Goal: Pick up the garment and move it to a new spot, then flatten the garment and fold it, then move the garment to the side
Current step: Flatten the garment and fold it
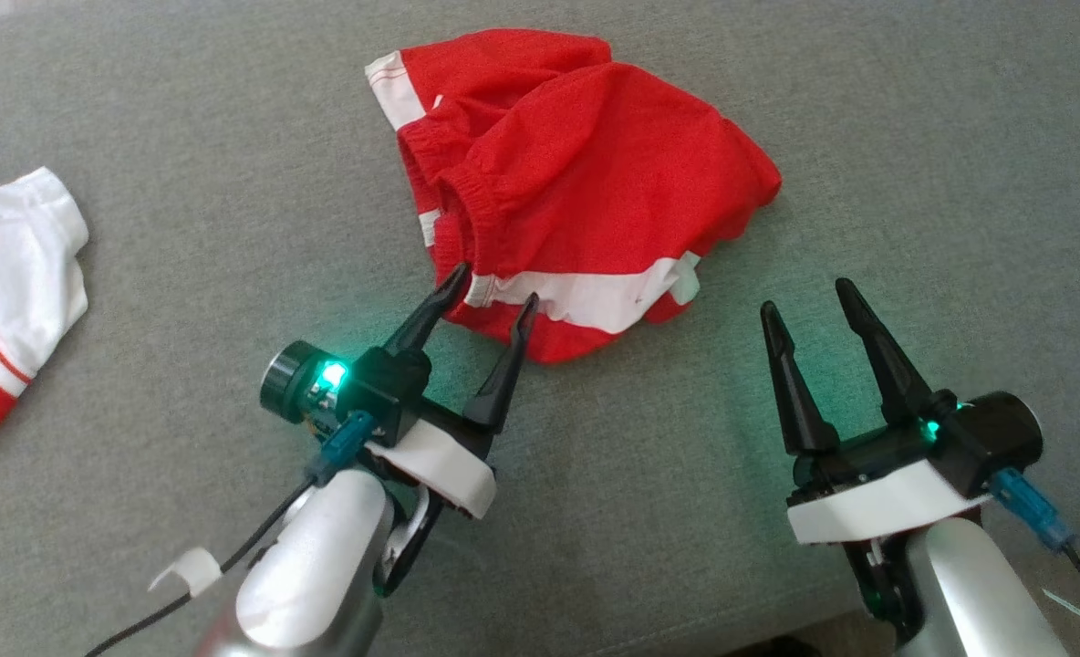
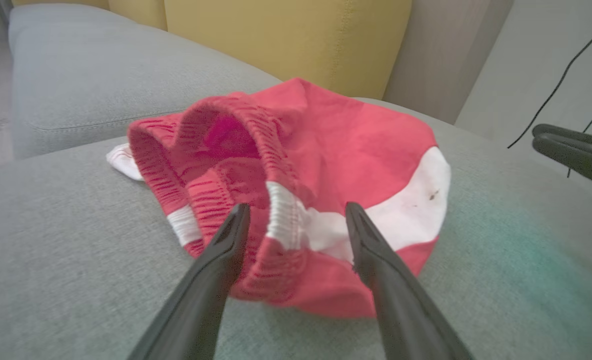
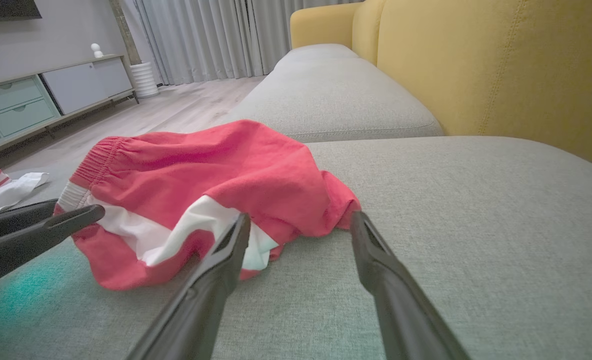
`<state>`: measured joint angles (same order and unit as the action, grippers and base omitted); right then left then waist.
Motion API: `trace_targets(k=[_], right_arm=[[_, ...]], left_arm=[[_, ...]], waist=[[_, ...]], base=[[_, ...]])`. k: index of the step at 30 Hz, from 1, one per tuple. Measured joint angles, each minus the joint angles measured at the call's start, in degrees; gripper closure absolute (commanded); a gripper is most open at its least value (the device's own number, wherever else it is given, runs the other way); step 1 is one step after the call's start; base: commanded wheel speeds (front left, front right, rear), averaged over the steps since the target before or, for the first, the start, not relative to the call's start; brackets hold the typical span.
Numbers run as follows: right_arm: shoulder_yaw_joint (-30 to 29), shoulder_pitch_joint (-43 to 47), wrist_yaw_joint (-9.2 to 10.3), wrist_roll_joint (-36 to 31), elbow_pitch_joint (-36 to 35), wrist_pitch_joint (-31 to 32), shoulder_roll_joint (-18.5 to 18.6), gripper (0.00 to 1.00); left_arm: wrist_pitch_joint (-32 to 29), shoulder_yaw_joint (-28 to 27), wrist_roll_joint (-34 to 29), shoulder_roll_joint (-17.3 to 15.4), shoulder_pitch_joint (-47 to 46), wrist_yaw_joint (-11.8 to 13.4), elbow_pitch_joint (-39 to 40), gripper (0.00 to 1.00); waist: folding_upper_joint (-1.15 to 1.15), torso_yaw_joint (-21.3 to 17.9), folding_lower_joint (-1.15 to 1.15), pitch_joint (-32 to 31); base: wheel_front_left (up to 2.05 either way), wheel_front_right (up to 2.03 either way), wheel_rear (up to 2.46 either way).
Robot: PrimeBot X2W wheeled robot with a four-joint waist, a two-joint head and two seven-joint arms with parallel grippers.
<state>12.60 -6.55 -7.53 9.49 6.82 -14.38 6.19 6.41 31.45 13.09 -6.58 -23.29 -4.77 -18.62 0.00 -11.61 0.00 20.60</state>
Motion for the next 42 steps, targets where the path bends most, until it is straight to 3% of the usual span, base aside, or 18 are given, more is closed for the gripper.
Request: trace_targets(k=[1,3,11,16,20,24,28,33,37,42], right_arm=[[0.02,-0.02,0.0,-0.02,0.03,0.0,0.01,0.0],[0.1,-0.04,0.0,-0.23,0.14,0.0,0.01,0.0],[1.27,0.04,0.0,-0.52,1.25,0.0,-0.97,0.0],[1.97,0.53,0.0,-0.51,1.64,0.0,-2.1,0.0],[1.99,3.39,0.0,-0.53,2.08,0.0,-2.18,0.0],[1.66,7.02,0.0,-0.88,2.59,0.0,-2.27,0.0],[1.16,8.71,0.0,-1.1,2.54,0.0,-2.54,0.0],[0.12,9.61,0.0,-1.52,2.29,0.0,-2.67,0.0],[-0.79,9.6,0.0,-1.2,2.25,0.0,-2.7,0.0],[-2.47,9.27,0.0,0.38,3.42,0.0,-2.92,0.0]], left_arm=[[-0.03,0.05,0.01,0.0,0.0,-0.27,0.0,0.2],[-0.03,0.37,0.6,0.0,-0.01,-0.42,-0.04,1.0],[0.03,7.79,7.64,-0.2,-3.51,-2.37,0.3,1.0],[-0.87,15.21,14.58,-0.49,-15.29,-2.58,1.13,1.0],[0.34,15.08,20.97,-0.65,-27.17,-2.8,1.4,1.0],[1.85,11.38,28.49,-1.49,-32.28,-2.8,0.44,1.0],[2.96,8.28,33.32,-4.53,-28.32,-2.79,-0.8,1.0],[5.04,7.25,36.35,-7.99,-13.3,-0.7,-1.32,1.0],[6.59,7.3,36.24,-9.88,-2.63,1.45,-1.26,1.0],[7.57,7.02,33.92,-10.42,1.95,2.86,-0.54,1.0]], waist=[[0.0,-0.16,0.0,-0.05],[0.0,-0.46,0.0,-0.33],[0.0,-3.51,0.0,-3.47],[0.0,-6.42,0.0,-5.73],[0.0,-7.84,0.0,-8.36],[0.0,-8.44,-0.01,-11.31],[0.0,-7.9,-0.02,-13.53],[0.0,-5.05,0.0,-14.08],[0.0,-2.02,0.0,-13.61],[0.0,1.29,0.0,-12.65]], base=[[0.0,0.0,0.0],[0.0,0.0,0.0],[0.0,0.0,0.0],[0.0,0.0,0.0],[0.0,0.0,0.0],[0.0,0.0,0.0],[0.0,0.0,0.0],[0.0,0.0,0.0],[0.0,0.0,0.0],[0.0,0.0,0.0]])
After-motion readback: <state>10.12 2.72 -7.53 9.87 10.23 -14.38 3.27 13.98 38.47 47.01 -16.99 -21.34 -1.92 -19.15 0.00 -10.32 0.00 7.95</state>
